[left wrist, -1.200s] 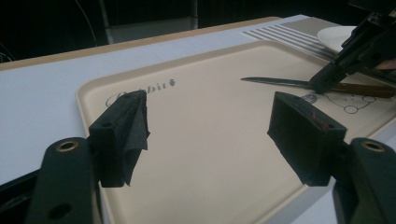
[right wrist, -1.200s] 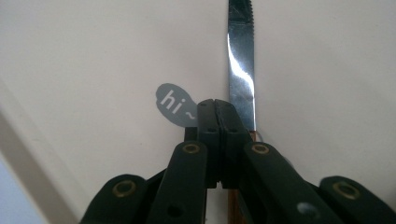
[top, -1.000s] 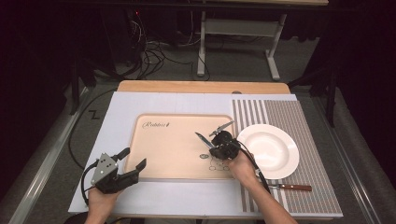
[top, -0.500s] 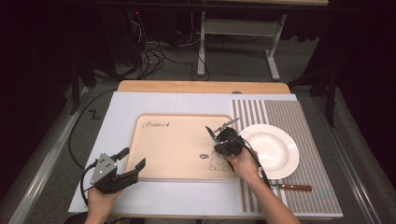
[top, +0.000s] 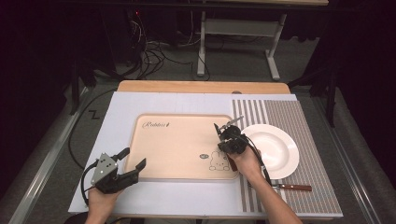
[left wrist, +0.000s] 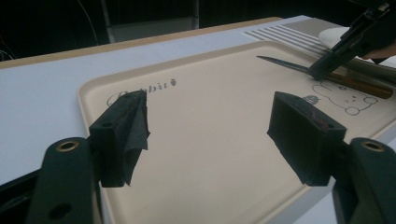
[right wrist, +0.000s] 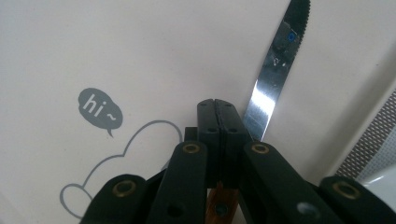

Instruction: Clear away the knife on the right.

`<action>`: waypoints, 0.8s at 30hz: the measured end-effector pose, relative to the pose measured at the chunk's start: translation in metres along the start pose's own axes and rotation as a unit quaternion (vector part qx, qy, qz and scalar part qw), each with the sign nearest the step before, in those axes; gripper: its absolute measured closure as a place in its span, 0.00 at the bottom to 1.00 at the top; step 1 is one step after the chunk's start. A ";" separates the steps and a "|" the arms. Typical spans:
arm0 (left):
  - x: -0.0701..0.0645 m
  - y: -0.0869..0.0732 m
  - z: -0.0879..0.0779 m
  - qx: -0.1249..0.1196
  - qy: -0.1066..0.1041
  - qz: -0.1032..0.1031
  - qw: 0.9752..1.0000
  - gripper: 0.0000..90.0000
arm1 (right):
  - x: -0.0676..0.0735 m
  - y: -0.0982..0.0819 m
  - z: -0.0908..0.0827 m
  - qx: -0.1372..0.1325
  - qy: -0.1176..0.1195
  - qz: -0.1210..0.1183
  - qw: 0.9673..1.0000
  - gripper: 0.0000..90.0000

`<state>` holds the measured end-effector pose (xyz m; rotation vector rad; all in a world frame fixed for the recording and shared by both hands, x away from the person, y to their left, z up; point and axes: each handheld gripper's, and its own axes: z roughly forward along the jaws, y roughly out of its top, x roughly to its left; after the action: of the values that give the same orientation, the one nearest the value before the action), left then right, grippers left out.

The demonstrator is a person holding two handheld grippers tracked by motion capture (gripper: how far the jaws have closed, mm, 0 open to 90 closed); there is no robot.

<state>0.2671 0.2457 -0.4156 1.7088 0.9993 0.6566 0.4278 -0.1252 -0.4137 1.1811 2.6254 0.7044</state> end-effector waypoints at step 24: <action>0.000 0.000 -0.001 -0.001 0.002 0.002 1.000 0.33 | -0.007 -0.017 -0.036 -0.107 0.016 -0.005 0.994 0.73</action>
<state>0.2666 0.2460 -0.4155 1.7077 0.9992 0.6639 0.4087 -0.1523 -0.3909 1.1031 2.5020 0.9836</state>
